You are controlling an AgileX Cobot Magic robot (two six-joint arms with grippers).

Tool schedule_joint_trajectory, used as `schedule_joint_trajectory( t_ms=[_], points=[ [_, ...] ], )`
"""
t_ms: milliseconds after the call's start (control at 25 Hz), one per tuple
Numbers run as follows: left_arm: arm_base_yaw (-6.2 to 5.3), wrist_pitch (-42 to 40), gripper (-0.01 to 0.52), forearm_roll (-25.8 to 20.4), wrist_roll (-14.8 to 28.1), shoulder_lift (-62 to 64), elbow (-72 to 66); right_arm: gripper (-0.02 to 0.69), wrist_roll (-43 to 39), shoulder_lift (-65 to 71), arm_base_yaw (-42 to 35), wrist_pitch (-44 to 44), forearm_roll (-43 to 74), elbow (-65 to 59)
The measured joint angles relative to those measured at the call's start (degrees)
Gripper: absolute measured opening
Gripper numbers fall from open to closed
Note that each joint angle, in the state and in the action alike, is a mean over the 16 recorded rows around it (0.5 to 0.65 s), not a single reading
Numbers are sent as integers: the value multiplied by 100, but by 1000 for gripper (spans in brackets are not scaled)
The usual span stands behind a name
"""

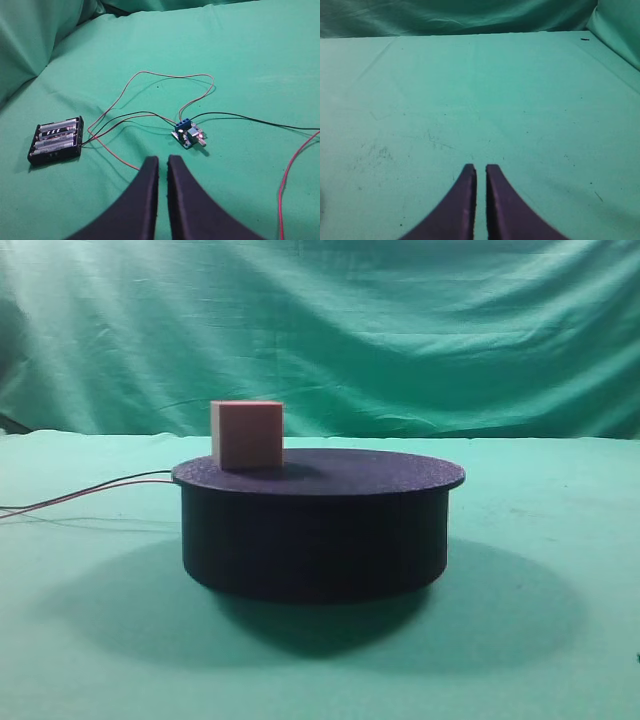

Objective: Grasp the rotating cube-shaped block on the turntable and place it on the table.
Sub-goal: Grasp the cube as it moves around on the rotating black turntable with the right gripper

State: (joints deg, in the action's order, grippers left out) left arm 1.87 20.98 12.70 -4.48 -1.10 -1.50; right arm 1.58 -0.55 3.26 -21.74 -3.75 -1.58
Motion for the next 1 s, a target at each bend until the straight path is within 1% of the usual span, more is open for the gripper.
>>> schedule_joint_trajectory(
  t_ms=[400,560,720,920,1000],
  points=[
    [0,0,0,0,0,0,0,49,-1,0,0,5,5,0],
    [0,0,0,0,0,0,0,49,-14,0,0,153,12,-2],
    [0,0,0,0,0,0,0,49,-44,0,0,618,16,-5],
    [0,0,0,0,0,0,0,49,-121,1,0,1492,-9,22],
    [0,0,0,0,0,0,0,49,-174,20,0,1680,-35,114]
  ],
)
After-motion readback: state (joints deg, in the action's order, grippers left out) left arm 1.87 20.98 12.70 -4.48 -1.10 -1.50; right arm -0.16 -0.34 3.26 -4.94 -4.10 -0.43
